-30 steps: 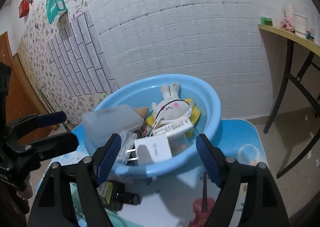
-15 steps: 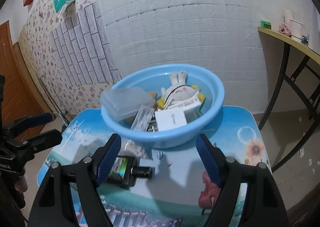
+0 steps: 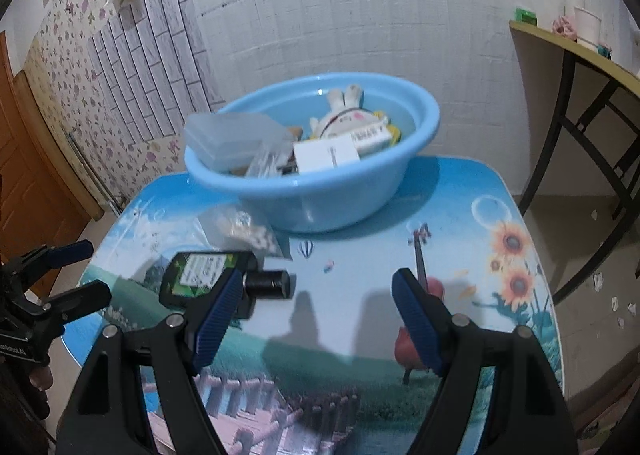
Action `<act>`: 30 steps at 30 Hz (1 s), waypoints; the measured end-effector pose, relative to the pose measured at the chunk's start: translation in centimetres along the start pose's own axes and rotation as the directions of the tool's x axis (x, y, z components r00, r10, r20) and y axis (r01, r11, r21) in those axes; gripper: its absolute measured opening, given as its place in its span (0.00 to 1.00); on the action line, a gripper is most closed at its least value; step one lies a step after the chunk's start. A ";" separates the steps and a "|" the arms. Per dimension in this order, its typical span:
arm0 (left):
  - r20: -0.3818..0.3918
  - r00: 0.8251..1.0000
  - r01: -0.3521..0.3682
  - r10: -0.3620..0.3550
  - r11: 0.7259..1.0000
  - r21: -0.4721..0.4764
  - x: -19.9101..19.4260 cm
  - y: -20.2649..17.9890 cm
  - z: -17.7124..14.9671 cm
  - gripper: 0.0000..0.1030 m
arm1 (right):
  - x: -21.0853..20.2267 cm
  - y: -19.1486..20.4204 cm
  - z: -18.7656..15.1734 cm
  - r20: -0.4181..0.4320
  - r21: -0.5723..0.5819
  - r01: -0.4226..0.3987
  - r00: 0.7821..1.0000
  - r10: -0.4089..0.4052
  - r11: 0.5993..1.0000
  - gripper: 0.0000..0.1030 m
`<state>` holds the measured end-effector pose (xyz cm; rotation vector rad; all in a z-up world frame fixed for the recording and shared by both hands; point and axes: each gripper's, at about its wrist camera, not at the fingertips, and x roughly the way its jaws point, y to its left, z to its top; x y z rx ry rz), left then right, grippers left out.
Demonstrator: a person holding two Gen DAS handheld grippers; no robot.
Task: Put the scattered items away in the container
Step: 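Withdraw both grippers from the basin toward the black bottle, then grasp the black MENS bottle with the left gripper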
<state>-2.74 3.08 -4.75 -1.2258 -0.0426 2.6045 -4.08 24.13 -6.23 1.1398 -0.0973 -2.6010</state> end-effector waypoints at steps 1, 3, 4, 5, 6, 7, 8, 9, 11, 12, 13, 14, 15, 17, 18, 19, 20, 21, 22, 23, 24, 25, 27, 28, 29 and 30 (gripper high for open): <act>-0.005 1.000 0.003 -0.003 1.000 0.002 0.2 -0.2 -0.2 0.97 | 0.1 0.0 -0.2 -0.005 -0.001 -0.001 1.000 0.001 1.000 0.76; -0.019 1.000 0.015 -0.015 1.000 0.004 0.7 -0.5 -0.5 0.97 | 0.4 0.1 -0.7 -0.018 -0.003 -0.006 1.000 0.006 1.000 0.76; -0.026 0.999 0.019 -0.019 1.000 0.007 0.9 -0.7 -0.7 0.97 | 0.6 0.2 -1.1 -0.029 -0.008 -0.009 1.000 0.009 1.000 0.76; -0.032 0.999 0.021 -0.020 1.000 0.008 1.2 -0.8 -0.8 0.97 | 0.8 0.3 -1.4 -0.042 -0.014 -0.010 0.999 0.010 1.000 0.76; -0.040 0.999 0.025 -0.024 1.000 0.009 1.5 -0.9 -0.9 0.97 | 1.1 0.4 -1.8 -0.055 -0.019 -0.011 0.998 0.010 1.000 0.76; -0.045 0.999 0.027 -0.027 1.000 0.009 1.6 -1.0 -1.0 0.97 | 1.2 0.3 -2.1 -0.062 -0.021 -0.012 0.998 0.011 1.000 0.76; -0.051 0.998 0.030 -0.029 1.000 0.008 1.9 -1.0 -1.2 0.97 | 1.4 0.3 -2.3 -0.070 -0.022 -0.014 0.997 0.012 1.000 0.76; -0.057 0.998 0.032 -0.032 0.999 0.008 2.1 -1.1 -1.3 0.97 | 1.6 0.3 -2.5 -0.076 -0.022 -0.014 0.997 0.012 1.000 0.76; -0.066 0.997 0.033 -0.033 0.999 0.008 2.4 -1.3 -1.4 0.97 | 1.8 0.2 -2.7 -0.085 -0.021 -0.014 0.996 0.013 1.000 0.76; -0.068 0.997 0.033 -0.032 0.999 0.009 2.5 -1.3 -1.4 0.97 | 1.9 0.2 -2.7 -0.087 -0.020 -0.014 0.996 0.013 1.000 0.76; -0.070 0.997 0.031 -0.030 0.999 0.009 2.6 -1.4 -1.4 0.97 | 2.0 0.2 -2.7 -0.088 -0.020 -0.015 0.996 0.013 1.000 0.76; -0.071 0.997 0.027 -0.026 1.000 0.010 2.7 -1.5 -1.3 0.97 | 2.1 0.2 -2.7 -0.090 -0.021 -0.017 0.996 0.015 1.000 0.76; -0.071 0.997 0.024 -0.023 1.000 0.012 2.8 -1.5 -1.3 0.97 | 2.1 0.2 -2.7 -0.090 -0.021 -0.018 0.996 0.016 1.000 0.76; -0.072 0.997 0.027 -0.026 1.000 0.011 2.9 -1.6 -1.3 0.97 | 2.2 0.2 -2.8 -0.092 -0.023 -0.020 0.996 0.018 1.000 0.76; -0.074 0.997 0.029 -0.028 1.000 0.010 2.9 -1.7 -1.3 0.97 | 2.3 0.2 -2.8 -0.093 -0.023 -0.021 0.995 0.018 1.000 0.76; -0.076 0.997 0.030 -0.029 1.000 0.009 3.0 -1.7 -1.2 0.97 | 2.2 0.2 -2.9 -0.093 -0.023 -0.021 0.995 0.019 1.000 0.76; -0.076 0.997 0.030 -0.030 0.999 0.009 3.1 -1.8 -1.2 0.97 | 2.2 0.2 -2.9 -0.093 -0.021 -0.021 0.996 0.019 1.000 0.76; -0.075 0.997 0.032 -0.031 0.999 0.009 3.1 -1.9 -1.2 0.97 | 2.2 0.1 -2.9 -0.091 -0.020 -0.020 0.996 0.019 1.000 0.76; -0.075 0.997 0.034 -0.033 0.999 0.009 3.1 -1.9 -1.2 0.97 | 2.1 0.1 -2.9 -0.088 -0.018 -0.020 0.996 0.018 1.000 0.76; -0.076 0.997 0.035 -0.034 0.999 0.009 3.2 -2.0 -1.2 0.97 | 2.1 0.0 -2.9 -0.087 -0.016 -0.019 0.996 0.018 1.000 0.76; -0.079 0.996 0.035 -0.034 0.999 0.010 3.3 -2.0 -1.2 0.97 | 2.1 -0.1 -2.9 -0.088 -0.015 -0.019 0.996 0.017 1.000 0.76; -0.082 0.996 0.035 -0.034 0.999 0.010 3.5 -2.1 -1.3 0.97 | 2.3 -0.1 -2.9 -0.090 -0.013 -0.018 0.996 0.017 1.000 0.76; -0.087 0.996 0.034 -0.033 0.999 0.009 3.8 -2.2 -1.2 0.97 | 2.6 -0.2 -2.9 -0.097 -0.009 -0.018 0.995 0.017 1.000 0.76; -0.087 0.996 0.033 -0.032 0.999 0.008 3.9 -2.2 -1.1 0.97 | 2.7 -0.3 -2.9 -0.101 -0.009 -0.019 0.995 0.018 1.000 0.76; -0.087 0.996 0.033 -0.033 0.999 0.005 4.0 -2.3 -0.9 0.97 | 2.9 -0.3 -2.9 -0.103 -0.009 -0.019 0.994 0.018 1.000 0.76; -0.087 0.996 0.035 -0.034 0.999 0.001 4.2 -2.3 -0.7 0.97 | 2.9 -0.3 -2.9 -0.104 -0.009 -0.020 0.994 0.019 1.000 0.76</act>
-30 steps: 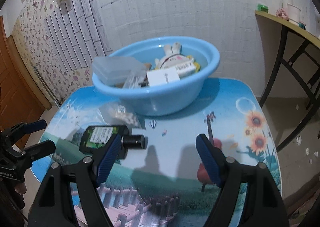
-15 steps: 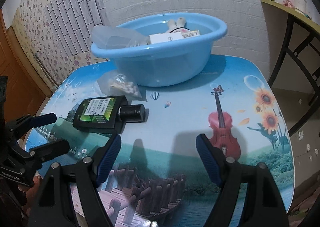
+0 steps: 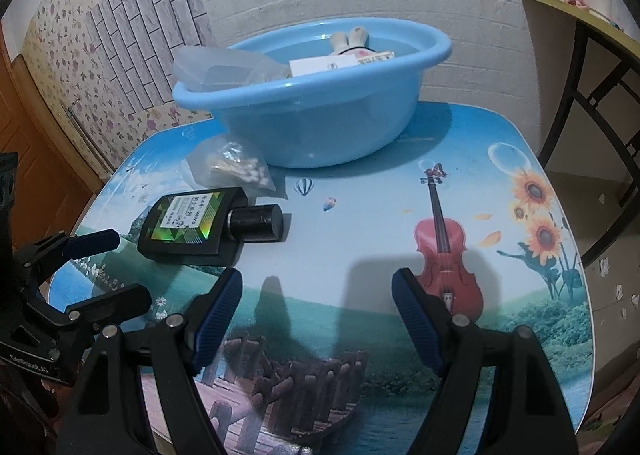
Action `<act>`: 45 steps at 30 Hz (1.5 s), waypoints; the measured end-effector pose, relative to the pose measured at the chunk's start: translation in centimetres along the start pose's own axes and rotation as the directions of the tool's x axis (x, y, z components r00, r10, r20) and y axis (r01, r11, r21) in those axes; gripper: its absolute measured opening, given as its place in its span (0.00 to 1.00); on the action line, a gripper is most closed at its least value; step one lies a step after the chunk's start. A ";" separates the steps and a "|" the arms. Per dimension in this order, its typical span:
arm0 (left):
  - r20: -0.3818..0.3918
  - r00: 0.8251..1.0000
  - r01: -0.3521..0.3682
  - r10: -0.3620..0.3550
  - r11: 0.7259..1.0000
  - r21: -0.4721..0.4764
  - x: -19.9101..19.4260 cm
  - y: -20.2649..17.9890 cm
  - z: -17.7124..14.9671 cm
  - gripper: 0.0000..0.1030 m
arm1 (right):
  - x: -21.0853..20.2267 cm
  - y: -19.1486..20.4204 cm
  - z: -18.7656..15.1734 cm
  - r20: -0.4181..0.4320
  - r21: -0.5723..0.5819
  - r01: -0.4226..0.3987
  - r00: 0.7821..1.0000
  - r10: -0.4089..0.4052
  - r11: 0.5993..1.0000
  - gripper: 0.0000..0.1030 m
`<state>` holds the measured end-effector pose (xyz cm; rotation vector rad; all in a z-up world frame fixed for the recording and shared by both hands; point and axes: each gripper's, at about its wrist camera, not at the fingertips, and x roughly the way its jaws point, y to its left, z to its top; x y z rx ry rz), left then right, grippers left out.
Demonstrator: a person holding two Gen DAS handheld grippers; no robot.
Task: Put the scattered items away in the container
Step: 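Grasp the black MENS bottle with the left gripper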
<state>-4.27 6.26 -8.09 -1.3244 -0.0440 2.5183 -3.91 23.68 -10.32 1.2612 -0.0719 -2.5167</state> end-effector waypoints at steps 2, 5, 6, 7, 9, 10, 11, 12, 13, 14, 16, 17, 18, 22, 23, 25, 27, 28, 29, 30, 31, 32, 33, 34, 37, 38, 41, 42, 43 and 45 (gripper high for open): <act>-0.002 1.000 0.002 -0.002 1.000 -0.008 0.4 -0.1 0.3 0.97 | 0.1 0.0 0.1 0.000 0.000 -0.001 1.000 0.001 1.000 0.76; -0.013 1.000 0.013 -0.013 1.000 -0.016 1.3 -0.6 0.7 0.97 | 0.2 -0.1 0.1 0.001 0.004 -0.001 1.000 0.001 1.000 0.76; -0.017 1.000 0.016 -0.016 1.000 -0.019 1.7 -0.8 0.8 0.97 | 0.2 -0.2 0.0 0.001 0.007 -0.001 1.000 0.001 1.000 0.76; -0.021 1.000 0.019 -0.020 1.000 -0.021 2.0 -1.1 0.9 0.97 | 0.3 -0.3 0.0 0.001 0.011 0.000 1.000 0.000 1.000 0.76; -0.029 0.999 0.018 -0.018 1.000 -0.015 2.7 -1.7 1.1 0.99 | 0.4 -0.5 0.0 0.001 0.018 0.003 1.000 -0.003 1.000 0.76; -0.028 1.000 0.005 -0.005 1.000 -0.008 3.0 -2.0 1.2 1.00 | 0.4 -0.7 0.0 0.003 0.024 0.004 1.000 -0.004 1.000 0.76; -0.025 1.000 -0.008 0.008 1.000 -0.005 3.3 -2.2 1.3 1.00 | 0.5 -0.9 0.1 0.005 0.029 0.006 1.000 -0.006 1.000 0.76; -0.024 1.000 -0.013 0.013 1.000 -0.003 3.5 -2.2 1.4 1.00 | 0.6 -1.2 0.1 0.006 0.033 0.011 1.000 -0.012 0.999 0.75; -0.025 1.000 -0.018 0.018 1.000 -0.006 3.7 -2.2 1.5 1.00 | 0.6 -1.5 0.1 0.007 0.039 0.023 1.000 -0.023 0.999 0.75; -0.025 0.999 -0.021 0.021 1.000 -0.010 3.9 -2.2 1.6 1.00 | 0.7 -1.8 0.1 0.007 0.050 0.023 1.000 -0.023 0.998 0.75; -0.027 0.999 -0.027 0.026 1.000 -0.017 4.3 -2.1 1.8 1.00 | 0.7 -2.4 0.0 0.014 0.066 0.020 1.000 -0.021 0.998 0.75; -0.027 0.999 -0.030 0.029 0.999 -0.017 4.4 -2.1 1.8 1.00 | 0.7 -2.5 0.1 0.017 0.069 0.022 1.000 -0.023 0.997 0.75; -0.021 0.999 -0.033 0.032 0.999 -0.011 4.5 -2.1 1.8 1.00 | 0.7 -2.6 0.1 0.017 0.070 0.024 1.000 -0.025 0.997 0.75; -0.005 0.999 -0.049 0.049 0.999 -0.003 4.4 -2.1 1.8 0.94 | 0.8 -2.8 0.2 0.022 0.074 0.025 0.999 -0.027 0.997 0.76; 0.001 0.998 -0.061 0.061 0.998 0.005 4.3 -2.1 1.8 0.90 | 0.8 -2.8 0.3 0.023 0.075 0.023 0.999 -0.024 0.997 0.76; 0.001 0.999 -0.049 0.049 0.999 0.016 4.2 -1.9 1.7 0.90 | 0.9 -2.8 0.3 0.022 0.074 0.021 0.999 -0.023 0.997 0.76; 0.002 0.999 -0.045 0.045 0.999 0.022 4.0 -1.7 1.6 0.90 | 1.1 -2.8 0.3 0.021 0.072 0.020 1.000 -0.022 0.997 0.76; 0.002 0.999 -0.045 0.045 0.999 0.023 3.9 -1.6 1.5 0.90 | 1.0 -2.8 0.3 0.020 0.073 0.019 1.000 -0.021 0.997 0.76; 0.003 0.999 -0.045 0.045 0.999 0.022 3.8 -1.5 1.4 0.90 | 1.1 -2.9 0.4 0.018 0.073 0.018 1.000 -0.019 0.997 0.76; 0.004 0.999 -0.046 0.046 0.999 0.022 3.7 -1.3 1.2 0.90 | 1.0 -2.9 0.4 0.018 0.073 0.018 1.000 -0.020 0.997 0.76; 0.004 0.999 -0.047 0.047 0.999 0.020 3.5 -1.1 1.1 0.90 | 1.0 -2.9 0.4 0.019 0.071 0.019 1.000 -0.021 0.997 0.76; 0.005 0.999 -0.048 0.048 0.999 0.016 3.4 -0.8 1.0 0.90 | 0.9 -2.8 0.4 0.021 0.069 0.021 1.000 -0.022 0.997 0.76; 0.005 0.999 -0.049 0.049 0.999 0.010 3.1 -0.4 0.8 0.90 | 0.8 -2.7 0.5 0.023 0.067 0.021 0.999 -0.022 0.998 0.76; 0.006 0.999 -0.051 0.051 0.999 0.004 2.8 -0.1 0.6 0.90 | 0.7 -2.5 0.4 0.025 0.066 0.021 0.999 -0.023 0.998 0.76; 0.011 0.998 -0.062 0.062 0.998 -0.021 2.1 1.1 0.1 0.90 | 0.5 -2.1 0.4 0.031 0.058 0.018 0.999 -0.020 0.998 0.76; 0.012 0.998 -0.067 0.067 0.997 -0.030 1.9 1.6 -0.1 0.90 | 0.4 -2.0 0.4 0.033 0.055 0.015 0.999 -0.017 0.998 0.76; 0.014 0.996 -0.082 0.083 0.995 -0.055 1.4 2.9 -0.3 0.90 | 0.4 -1.1 0.5 0.042 0.038 -0.001 0.999 -0.001 0.999 0.76; 0.015 0.996 -0.090 0.091 0.994 -0.065 1.2 3.4 -0.3 0.90 | 0.4 -0.8 0.6 0.044 0.030 -0.007 0.999 0.005 1.000 0.76; 0.015 0.995 -0.096 0.098 0.993 -0.073 1.2 3.8 -0.3 0.90 | 0.4 -0.4 0.7 0.046 0.020 -0.013 0.999 0.012 1.000 0.76; 0.014 0.994 -0.105 0.107 0.991 -0.086 1.1 4.5 -0.3 0.90 | 0.5 0.3 0.9 0.052 0.001 -0.024 0.998 0.024 1.000 0.76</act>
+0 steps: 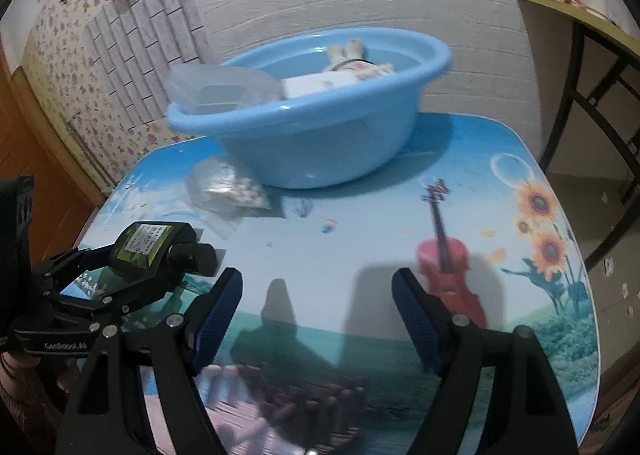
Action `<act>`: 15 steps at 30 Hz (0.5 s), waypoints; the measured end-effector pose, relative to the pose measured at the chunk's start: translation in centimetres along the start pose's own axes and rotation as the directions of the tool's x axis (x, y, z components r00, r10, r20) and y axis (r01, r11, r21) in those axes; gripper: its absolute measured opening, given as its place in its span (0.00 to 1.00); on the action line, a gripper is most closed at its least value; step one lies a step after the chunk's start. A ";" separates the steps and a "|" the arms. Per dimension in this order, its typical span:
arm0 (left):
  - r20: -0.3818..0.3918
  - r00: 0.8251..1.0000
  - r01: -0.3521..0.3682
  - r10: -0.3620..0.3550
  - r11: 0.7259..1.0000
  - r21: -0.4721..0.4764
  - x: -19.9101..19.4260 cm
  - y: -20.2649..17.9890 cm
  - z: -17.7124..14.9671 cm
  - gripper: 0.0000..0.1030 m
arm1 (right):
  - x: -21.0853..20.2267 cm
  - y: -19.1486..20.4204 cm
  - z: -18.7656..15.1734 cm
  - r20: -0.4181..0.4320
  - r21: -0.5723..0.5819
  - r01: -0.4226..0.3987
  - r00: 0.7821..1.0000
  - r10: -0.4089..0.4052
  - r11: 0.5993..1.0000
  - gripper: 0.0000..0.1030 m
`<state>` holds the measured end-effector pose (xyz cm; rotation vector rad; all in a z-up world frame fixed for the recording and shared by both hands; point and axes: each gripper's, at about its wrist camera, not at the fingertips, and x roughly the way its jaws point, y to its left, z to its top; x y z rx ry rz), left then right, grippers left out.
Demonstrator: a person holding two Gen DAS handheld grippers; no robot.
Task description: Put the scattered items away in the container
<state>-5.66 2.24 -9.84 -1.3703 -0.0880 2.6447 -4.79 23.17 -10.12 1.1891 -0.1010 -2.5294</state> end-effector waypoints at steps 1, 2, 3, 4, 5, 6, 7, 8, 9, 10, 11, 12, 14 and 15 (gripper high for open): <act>0.001 1.000 -0.002 0.002 1.000 -0.004 0.0 0.2 0.0 0.90 | 0.0 0.4 0.2 0.002 -0.006 -0.004 1.000 0.004 1.000 0.76; 0.002 1.000 -0.003 0.003 1.000 -0.007 0.0 0.5 0.0 0.90 | 0.2 0.8 0.4 0.002 -0.013 -0.010 1.000 0.010 1.000 0.76; 0.003 1.000 -0.004 0.005 1.000 -0.010 -0.1 0.7 -0.1 0.90 | 0.3 1.1 0.5 0.001 -0.017 -0.014 1.000 0.014 1.000 0.76; 0.004 1.000 -0.005 0.005 1.000 -0.013 -0.1 0.9 -0.1 0.90 | 0.5 1.3 0.6 0.000 -0.021 -0.014 1.000 0.014 1.000 0.76; 0.006 1.000 -0.006 0.006 1.000 -0.015 -0.1 1.1 -0.1 0.90 | 0.9 1.7 0.8 -0.003 -0.025 -0.013 1.000 0.012 1.000 0.76; 0.008 1.000 -0.009 0.009 1.000 -0.016 -0.1 1.3 -0.2 0.90 | 1.1 1.9 1.0 -0.004 -0.027 -0.012 1.000 0.012 1.000 0.76; 0.009 1.000 -0.012 0.012 1.000 -0.016 -0.1 1.4 -0.2 0.90 | 1.5 2.2 1.3 -0.007 -0.026 -0.016 1.000 0.016 1.000 0.76; 0.010 1.000 -0.013 0.013 1.000 -0.016 -0.1 1.6 -0.2 0.90 | 1.8 2.5 1.7 -0.012 -0.023 -0.022 1.000 0.022 0.999 0.76; 0.011 1.000 -0.013 0.013 1.000 -0.018 -0.1 1.7 -0.2 0.90 | 2.2 2.6 1.9 -0.017 -0.022 -0.031 0.999 0.030 0.999 0.77; 0.011 1.000 -0.013 0.013 1.000 -0.019 -0.1 1.8 -0.1 0.90 | 2.5 2.8 2.1 -0.023 -0.022 -0.039 0.999 0.038 0.999 0.79; 0.011 1.000 -0.013 0.014 1.000 -0.018 -0.1 1.9 -0.1 0.90 | 2.8 3.0 2.3 -0.029 -0.023 -0.044 0.999 0.043 0.999 0.82; 0.011 1.000 -0.014 0.014 1.000 -0.016 -0.1 1.9 -0.1 0.90 | 3.2 3.3 2.5 -0.032 -0.023 -0.041 0.999 0.040 0.999 0.84; 0.012 1.000 -0.014 0.014 1.000 -0.014 0.0 2.1 -0.1 0.90 | 3.9 3.8 3.0 -0.040 -0.026 -0.029 0.999 0.028 0.999 0.85; 0.014 1.000 -0.014 0.014 1.000 -0.012 0.0 2.2 -0.1 0.90 | 4.2 4.0 3.2 -0.042 -0.027 -0.025 0.999 0.024 0.999 0.85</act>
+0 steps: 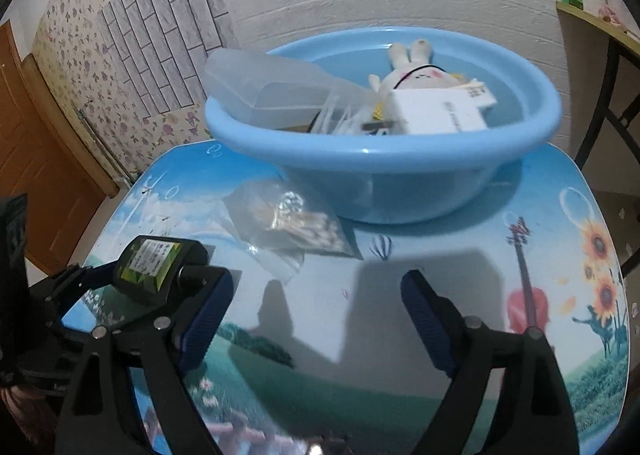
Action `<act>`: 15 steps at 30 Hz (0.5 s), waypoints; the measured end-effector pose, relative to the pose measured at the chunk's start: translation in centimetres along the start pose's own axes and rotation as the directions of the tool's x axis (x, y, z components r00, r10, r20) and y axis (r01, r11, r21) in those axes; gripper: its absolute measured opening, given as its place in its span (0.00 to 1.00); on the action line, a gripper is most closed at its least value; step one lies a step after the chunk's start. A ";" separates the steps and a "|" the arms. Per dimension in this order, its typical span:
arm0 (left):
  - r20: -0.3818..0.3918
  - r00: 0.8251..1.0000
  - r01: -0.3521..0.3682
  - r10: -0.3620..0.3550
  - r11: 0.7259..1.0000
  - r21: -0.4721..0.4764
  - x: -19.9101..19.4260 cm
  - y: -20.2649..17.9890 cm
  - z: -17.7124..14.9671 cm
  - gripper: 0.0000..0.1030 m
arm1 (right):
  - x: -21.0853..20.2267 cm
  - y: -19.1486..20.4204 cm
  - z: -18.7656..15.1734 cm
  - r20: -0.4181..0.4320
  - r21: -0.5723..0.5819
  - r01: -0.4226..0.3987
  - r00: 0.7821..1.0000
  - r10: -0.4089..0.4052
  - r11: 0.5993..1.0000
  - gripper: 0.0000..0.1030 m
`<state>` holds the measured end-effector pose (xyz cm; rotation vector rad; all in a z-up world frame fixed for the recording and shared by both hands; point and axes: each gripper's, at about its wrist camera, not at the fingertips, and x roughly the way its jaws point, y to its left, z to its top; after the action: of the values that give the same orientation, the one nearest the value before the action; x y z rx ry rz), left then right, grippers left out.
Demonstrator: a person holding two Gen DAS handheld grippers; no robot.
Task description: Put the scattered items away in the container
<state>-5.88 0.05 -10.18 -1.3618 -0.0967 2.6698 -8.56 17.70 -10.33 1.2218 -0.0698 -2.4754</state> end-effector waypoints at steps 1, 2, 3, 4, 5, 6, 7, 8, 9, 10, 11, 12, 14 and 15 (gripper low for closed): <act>0.001 1.000 -0.002 0.002 1.000 0.002 0.0 0.0 0.0 0.90 | 0.4 0.2 0.2 -0.003 -0.001 0.004 1.000 -0.004 1.000 0.85; 0.002 1.000 -0.004 0.004 1.000 0.004 0.1 0.1 0.0 0.90 | 0.8 0.3 0.4 -0.009 -0.001 0.008 1.000 -0.008 1.000 0.85; 0.002 1.000 -0.007 0.007 1.000 0.006 0.2 0.1 0.0 0.90 | 1.1 0.3 0.5 -0.013 -0.001 0.011 1.000 -0.011 1.000 0.85; 0.003 1.000 -0.010 0.010 1.000 0.008 0.3 0.0 0.0 0.90 | 1.4 0.4 0.6 -0.016 0.001 0.018 1.000 -0.018 1.000 0.85; 0.003 1.000 -0.009 0.009 1.000 0.007 0.3 0.0 0.0 0.91 | 1.7 0.4 0.7 -0.018 0.003 0.026 1.000 -0.026 1.000 0.85; 0.004 1.000 -0.007 0.007 1.000 0.005 0.3 0.0 0.0 0.91 | 2.1 0.5 0.8 -0.024 0.002 0.030 0.999 -0.030 1.000 0.85; 0.004 1.000 -0.008 0.008 1.000 0.006 0.3 0.0 0.0 0.91 | 2.3 0.5 0.8 -0.032 0.000 0.030 0.999 -0.030 1.000 0.84; 0.005 1.000 -0.009 0.009 1.000 0.008 0.3 0.0 0.0 0.91 | 2.5 0.5 0.8 -0.036 -0.005 0.029 0.999 -0.030 1.000 0.82; 0.006 1.000 -0.009 0.009 1.000 0.008 0.3 -0.1 0.0 0.90 | 2.5 0.6 0.7 -0.029 -0.018 0.037 0.999 -0.037 0.999 0.70; 0.008 1.000 -0.009 0.009 1.000 0.008 0.3 -0.1 0.0 0.90 | 2.4 0.7 0.6 -0.026 -0.028 0.045 0.999 -0.046 0.999 0.63; 0.009 1.000 -0.009 0.009 1.000 0.006 0.3 -0.1 -0.1 0.90 | 2.4 0.7 0.6 -0.027 -0.032 0.040 0.999 -0.041 0.999 0.54; 0.009 1.000 -0.010 0.010 1.000 0.006 0.3 -0.1 -0.1 0.90 | 2.3 0.7 0.5 -0.028 -0.030 0.029 0.999 -0.030 0.999 0.41; 0.008 1.000 -0.014 0.014 1.000 0.008 0.2 -0.2 -0.1 0.90 | 2.2 0.5 0.5 -0.036 -0.026 0.019 0.999 -0.020 0.999 0.20; 0.007 1.000 -0.014 0.014 1.000 0.006 0.2 -0.2 -0.1 0.90 | 2.1 0.3 0.4 -0.035 -0.022 0.013 0.999 -0.014 1.000 0.19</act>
<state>-5.86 0.26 -10.36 -1.3562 -0.0802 2.6843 -9.90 16.64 -11.59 1.2606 -0.0256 -2.4587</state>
